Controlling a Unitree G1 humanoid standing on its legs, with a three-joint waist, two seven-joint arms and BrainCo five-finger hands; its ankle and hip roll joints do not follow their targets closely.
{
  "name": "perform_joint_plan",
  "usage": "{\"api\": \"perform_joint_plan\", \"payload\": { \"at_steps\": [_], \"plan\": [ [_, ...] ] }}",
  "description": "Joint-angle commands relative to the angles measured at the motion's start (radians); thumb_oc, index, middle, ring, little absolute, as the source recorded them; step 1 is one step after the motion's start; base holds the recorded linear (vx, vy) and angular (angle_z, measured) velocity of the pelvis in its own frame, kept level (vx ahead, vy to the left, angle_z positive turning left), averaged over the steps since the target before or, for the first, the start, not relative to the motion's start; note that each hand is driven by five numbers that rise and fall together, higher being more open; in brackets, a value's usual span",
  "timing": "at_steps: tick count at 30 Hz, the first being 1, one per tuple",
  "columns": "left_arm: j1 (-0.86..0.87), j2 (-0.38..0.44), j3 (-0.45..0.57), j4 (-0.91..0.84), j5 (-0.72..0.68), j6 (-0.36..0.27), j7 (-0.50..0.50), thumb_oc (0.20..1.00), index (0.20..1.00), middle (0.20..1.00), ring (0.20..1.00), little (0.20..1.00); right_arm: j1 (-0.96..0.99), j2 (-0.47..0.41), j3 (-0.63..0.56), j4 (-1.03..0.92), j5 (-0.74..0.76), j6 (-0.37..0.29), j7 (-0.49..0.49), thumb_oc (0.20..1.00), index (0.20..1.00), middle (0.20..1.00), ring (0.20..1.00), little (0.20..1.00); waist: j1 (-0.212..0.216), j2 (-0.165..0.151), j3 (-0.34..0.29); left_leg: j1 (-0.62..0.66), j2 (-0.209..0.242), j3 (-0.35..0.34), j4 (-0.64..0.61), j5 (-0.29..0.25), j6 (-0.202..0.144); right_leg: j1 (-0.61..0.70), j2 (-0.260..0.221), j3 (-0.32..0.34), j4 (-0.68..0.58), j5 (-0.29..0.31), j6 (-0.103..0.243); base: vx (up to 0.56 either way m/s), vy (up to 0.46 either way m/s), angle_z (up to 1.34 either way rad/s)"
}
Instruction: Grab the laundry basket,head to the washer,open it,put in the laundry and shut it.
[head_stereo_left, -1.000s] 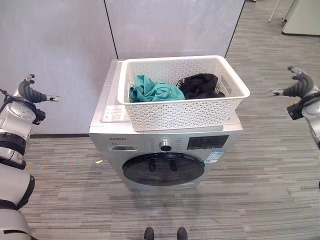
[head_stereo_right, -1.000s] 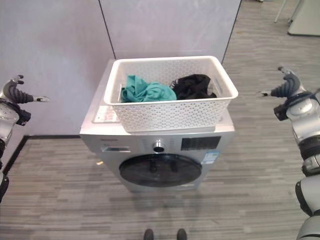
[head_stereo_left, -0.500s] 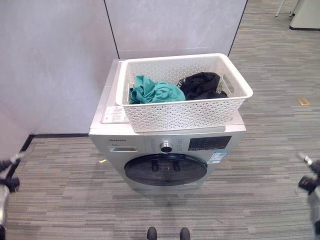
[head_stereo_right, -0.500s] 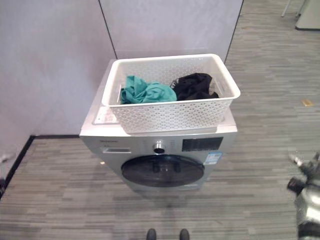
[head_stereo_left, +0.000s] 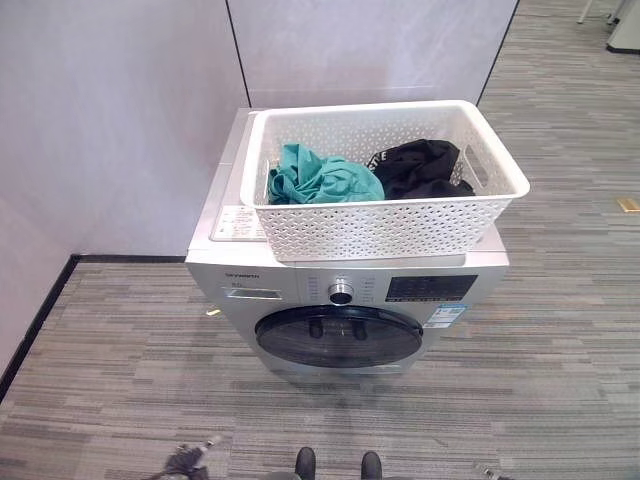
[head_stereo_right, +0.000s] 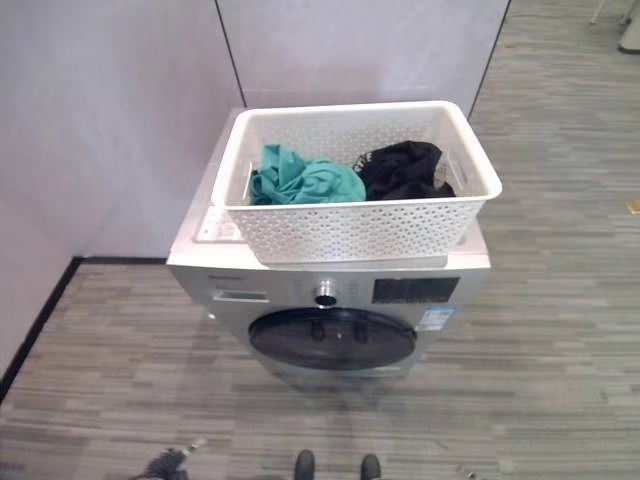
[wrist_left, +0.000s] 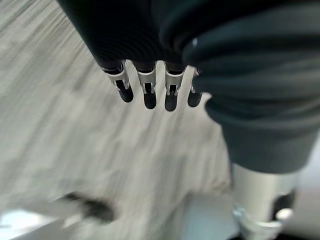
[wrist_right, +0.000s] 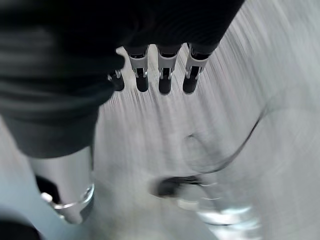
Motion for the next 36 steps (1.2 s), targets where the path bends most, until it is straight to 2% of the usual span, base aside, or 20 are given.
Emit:
{"api": "perform_joint_plan", "payload": {
  "at_steps": [1, 5, 6, 8, 9, 10, 11, 12, 13, 15, 16, 18, 22, 24, 25, 26, 27, 29, 33, 36],
  "plan": [
    [-0.037, 0.051, 0.037, 0.056, 0.057, -0.005, -0.023, 1.0, 1.0, 1.0, 1.0, 1.0, -0.022, -0.027, -0.008, -0.033, -0.086, -0.019, -0.002, 1.0, 1.0, 1.0, 1.0, 1.0, 0.002, -0.017, -0.005, -0.011, 0.053, -0.031, 0.042, -0.046, -0.041, 0.005, -0.026, 0.007, 0.009, -0.079, 0.045, 0.01, -0.102, 0.02],
    [-0.037, 0.053, 0.018, 0.071, 0.088, -0.003, -0.021, 1.0, 1.0, 1.0, 1.0, 1.0, -0.021, -0.01, 0.048, -0.116, -0.113, -0.036, -0.008, 1.0, 1.0, 1.0, 1.0, 1.0, -0.007, -0.032, 0.031, -0.051, 0.057, -0.041, 0.083, -0.047, -0.048, -0.045, -0.01, 0.006, 0.068, -0.103, 0.026, -0.1, -0.096, 0.05],
    [-0.052, 0.057, 0.0, 0.063, 0.101, -0.008, -0.008, 1.0, 1.0, 1.0, 1.0, 1.0, -0.025, -0.008, 0.074, -0.171, -0.11, -0.046, -0.018, 1.0, 1.0, 1.0, 1.0, 1.0, -0.013, -0.044, 0.062, -0.102, 0.045, -0.046, 0.113, -0.036, -0.054, -0.074, -0.01, -0.02, 0.084, -0.105, 0.018, -0.2, -0.079, 0.2],
    [-0.08, 0.059, -0.023, 0.054, 0.113, -0.01, 0.009, 1.0, 1.0, 1.0, 1.0, 1.0, -0.036, -0.017, 0.08, -0.199, -0.099, -0.054, -0.029, 1.0, 1.0, 1.0, 1.0, 1.0, -0.022, -0.055, 0.087, -0.165, 0.02, -0.006, 0.194, -0.043, -0.057, -0.101, -0.024, -0.046, 0.097, -0.1, 0.021, -0.2, -0.054, 0.47],
    [-0.08, 0.059, -0.023, 0.054, 0.113, -0.01, 0.009, 1.0, 1.0, 1.0, 1.0, 1.0, -0.036, -0.017, 0.08, -0.199, -0.099, -0.054, -0.029, 1.0, 1.0, 1.0, 1.0, 1.0, -0.023, -0.055, 0.086, -0.166, 0.02, -0.006, 0.195, -0.043, -0.057, -0.101, -0.024, -0.046, 0.098, -0.1, 0.021, -0.17, -0.006, 0.72],
    [-0.103, 0.063, -0.041, 0.045, 0.135, -0.011, 0.024, 1.0, 1.0, 1.0, 1.0, 1.0, -0.046, -0.019, 0.081, -0.2, -0.095, -0.055, -0.035, 1.0, 1.0, 1.0, 1.0, 1.0, -0.036, -0.063, 0.1, -0.193, 0.013, 0.076, 0.263, -0.07, -0.049, -0.121, -0.04, -0.06, 0.111, -0.094, 0.021, -0.2, 0.007, 0.66],
    [-0.124, 0.066, -0.051, 0.038, 0.157, -0.013, 0.026, 1.0, 1.0, 1.0, 1.0, 1.0, -0.069, -0.024, 0.091, -0.184, -0.108, -0.05, -0.041, 1.0, 1.0, 1.0, 1.0, 1.0, -0.042, -0.078, 0.097, -0.193, -0.011, 0.121, 0.378, -0.161, -0.027, -0.162, -0.06, -0.073, 0.133, -0.081, 0.02, -0.2, 0.008, 0.48],
    [-0.125, 0.066, -0.051, 0.038, 0.157, -0.013, 0.026, 1.0, 1.0, 1.0, 1.0, 1.0, -0.069, -0.024, 0.091, -0.183, -0.108, -0.05, -0.041, 1.0, 1.0, 1.0, 1.0, 1.0, -0.044, -0.078, 0.093, -0.198, -0.012, 0.12, 0.378, -0.159, -0.026, -0.166, -0.061, -0.074, 0.133, -0.08, 0.02, -0.14, 0.075, 0.45],
    [-0.134, 0.068, -0.07, 0.016, 0.167, -0.029, 0.034, 1.0, 1.0, 1.0, 1.0, 1.0, -0.085, -0.026, 0.089, -0.174, -0.108, -0.051, -0.049, 1.0, 1.0, 1.0, 1.0, 1.0, -0.043, -0.073, 0.082, -0.148, -0.026, 0.079, 0.396, -0.203, -0.018, -0.172, -0.056, -0.068, 0.141, -0.077, 0.018, -0.01, 0.119, 0.41],
    [-0.133, 0.068, -0.069, 0.015, 0.164, -0.031, 0.034, 1.0, 1.0, 1.0, 1.0, 1.0, -0.084, -0.02, 0.08, -0.17, -0.098, -0.051, -0.05, 1.0, 1.0, 1.0, 1.0, 1.0, -0.047, -0.067, 0.078, -0.122, -0.025, 0.063, 0.354, -0.211, -0.009, -0.168, -0.055, -0.061, 0.141, -0.073, 0.026, 0.02, 0.149, 0.11],
    [-0.126, 0.069, -0.062, 0.016, 0.162, -0.032, 0.03, 1.0, 1.0, 1.0, 1.0, 1.0, -0.073, -0.017, 0.062, -0.169, -0.092, -0.054, -0.052, 1.0, 1.0, 1.0, 1.0, 1.0, -0.058, -0.06, 0.074, -0.099, -0.038, 0.042, 0.324, -0.233, 0.004, -0.162, -0.069, -0.045, 0.154, -0.063, 0.039, 0.05, 0.208, -0.13],
    [-0.115, 0.069, -0.065, 0.017, 0.173, -0.033, 0.032, 1.0, 1.0, 1.0, 1.0, 1.0, -0.068, -0.016, 0.06, -0.17, -0.1, -0.052, -0.054, 1.0, 1.0, 1.0, 1.0, 1.0, -0.063, -0.054, 0.07, -0.073, -0.035, 0.054, 0.299, -0.236, 0.008, -0.16, -0.071, -0.034, 0.159, -0.058, 0.046, 0.02, 0.214, -0.13],
    [-0.117, 0.093, -0.101, 0.013, 0.269, -0.034, 0.068, 1.0, 1.0, 1.0, 1.0, 1.0, -0.06, -0.014, 0.057, -0.204, -0.123, -0.061, -0.08, 1.0, 1.0, 1.0, 1.0, 1.0, -0.074, -0.054, 0.074, -0.078, -0.052, 0.082, 0.229, -0.212, 0.026, -0.208, -0.088, 0.023, 0.14, 0.002, 0.081, -0.08, 0.195, -0.35],
    [-0.13, 0.104, -0.137, 0.004, 0.318, -0.035, 0.08, 1.0, 1.0, 1.0, 1.0, 1.0, -0.076, -0.015, 0.067, -0.211, -0.142, -0.067, -0.097, 1.0, 1.0, 1.0, 1.0, 1.0, -0.085, -0.053, 0.082, -0.097, -0.053, 0.078, 0.217, -0.2, 0.031, -0.242, -0.083, 0.079, 0.129, 0.029, 0.102, -0.11, 0.086, -0.28],
    [-0.131, 0.104, -0.137, 0.004, 0.318, -0.035, 0.08, 1.0, 1.0, 1.0, 1.0, 1.0, -0.076, -0.015, 0.067, -0.211, -0.142, -0.067, -0.097, 1.0, 1.0, 1.0, 1.0, 1.0, -0.083, -0.053, 0.081, -0.098, -0.053, 0.08, 0.218, -0.2, 0.031, -0.243, -0.082, 0.081, 0.13, 0.029, 0.102, -0.1, 0.046, -0.27],
    [-0.137, 0.117, -0.158, 0.009, 0.361, -0.037, 0.091, 1.0, 1.0, 1.0, 1.0, 1.0, -0.082, -0.015, 0.076, -0.213, -0.153, -0.074, -0.106, 1.0, 1.0, 1.0, 1.0, 1.0, -0.084, -0.049, 0.081, -0.115, -0.048, 0.069, 0.204, -0.184, 0.036, -0.249, -0.075, 0.138, 0.126, 0.03, 0.109, -0.07, 0.026, -0.16],
    [-0.14, 0.12, -0.16, 0.013, 0.37, -0.036, 0.098, 1.0, 1.0, 1.0, 1.0, 1.0, -0.086, -0.014, 0.083, -0.213, -0.162, -0.078, -0.107, 1.0, 1.0, 1.0, 1.0, 1.0, -0.079, -0.048, 0.078, -0.119, -0.043, 0.07, 0.194, -0.178, 0.037, -0.249, -0.077, 0.138, 0.128, 0.027, 0.113, -0.1, 0.017, 0.0],
    [-0.129, 0.118, -0.148, 0.006, 0.371, -0.04, 0.114, 1.0, 1.0, 1.0, 1.0, 1.0, -0.09, -0.021, 0.091, -0.237, -0.181, -0.082, -0.12, 1.0, 1.0, 1.0, 1.0, 1.0, -0.06, -0.051, 0.072, -0.128, -0.03, 0.09, 0.193, -0.176, 0.035, -0.226, -0.102, 0.081, 0.11, 0.023, 0.112, -0.04, -0.034, 0.05],
    [-0.108, 0.1, -0.129, 0.02, 0.351, -0.047, 0.103, 1.0, 1.0, 1.0, 1.0, 1.0, -0.066, -0.027, 0.068, -0.245, -0.181, -0.086, -0.121, 1.0, 1.0, 1.0, 1.0, 1.0, -0.046, -0.06, 0.054, -0.123, -0.023, 0.091, 0.211, -0.186, 0.027, -0.181, -0.112, 0.088, 0.104, 0.004, 0.115, 0.03, -0.07, -0.46],
    [-0.094, 0.095, -0.119, 0.03, 0.357, -0.047, 0.109, 1.0, 1.0, 1.0, 1.0, 1.0, -0.049, -0.019, 0.056, -0.253, -0.173, -0.09, -0.128, 1.0, 1.0, 1.0, 1.0, 1.0, -0.037, -0.081, 0.04, -0.107, -0.006, 0.101, 0.209, -0.186, 0.009, -0.168, -0.115, 0.05, 0.088, 0.006, 0.118, 0.04, -0.14, 0.01]
  ]
}}
